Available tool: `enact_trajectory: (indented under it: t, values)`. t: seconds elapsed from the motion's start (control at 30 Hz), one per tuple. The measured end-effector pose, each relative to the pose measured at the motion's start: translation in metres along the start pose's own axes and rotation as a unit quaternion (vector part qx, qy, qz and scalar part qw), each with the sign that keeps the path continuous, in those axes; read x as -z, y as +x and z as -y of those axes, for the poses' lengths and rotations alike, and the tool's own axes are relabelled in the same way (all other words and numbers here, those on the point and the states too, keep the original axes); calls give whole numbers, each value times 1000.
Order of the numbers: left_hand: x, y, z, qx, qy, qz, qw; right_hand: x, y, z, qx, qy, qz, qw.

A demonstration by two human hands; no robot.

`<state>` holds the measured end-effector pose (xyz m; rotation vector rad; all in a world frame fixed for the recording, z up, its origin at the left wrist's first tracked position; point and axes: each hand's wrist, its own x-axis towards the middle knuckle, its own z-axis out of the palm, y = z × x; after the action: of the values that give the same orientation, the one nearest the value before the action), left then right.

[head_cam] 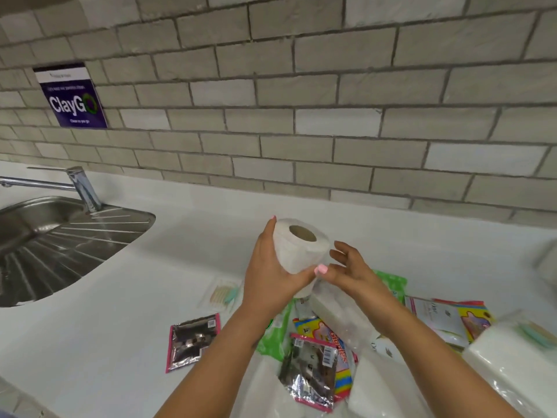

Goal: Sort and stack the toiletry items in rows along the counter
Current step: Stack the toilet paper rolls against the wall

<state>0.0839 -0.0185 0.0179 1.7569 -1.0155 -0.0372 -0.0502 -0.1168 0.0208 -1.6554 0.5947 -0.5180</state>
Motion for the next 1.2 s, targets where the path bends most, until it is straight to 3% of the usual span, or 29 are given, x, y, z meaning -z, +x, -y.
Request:
enact_trajectory:
  t: [0.1, 0.2, 0.47, 0.7, 0.8, 0.93, 1.07, 1.2]
  values:
    - [-31, -5, -15, -10, -39, 8, 999, 11, -7, 2, 10, 46, 21, 999]
    - [-60, -8, -31, -27, -47, 33, 998, 28, -12, 1, 27, 58, -22, 998]
    - [-125, -25, -65, -134, -109, 228, 958, 108, -34, -12, 39, 47, -163, 985]
    - [-190, -15, -105, -73, -281, 293, 911, 202, -61, -23, 26, 70, -229, 970]
    - [-220, 2, -125, -40, -260, 328, 907, 247, -72, -24, 41, 92, -216, 971]
    - [-270, 16, -153, -25, -252, 423, 870, 301, -86, -24, 48, 56, -166, 983]
    - [-323, 18, -181, -14, -288, 429, 856, 354, -94, -29, 26, 40, -191, 980]
    - [-383, 20, -207, -11, -292, 379, 878, 401, -101, -33, 9, 26, -232, 972]
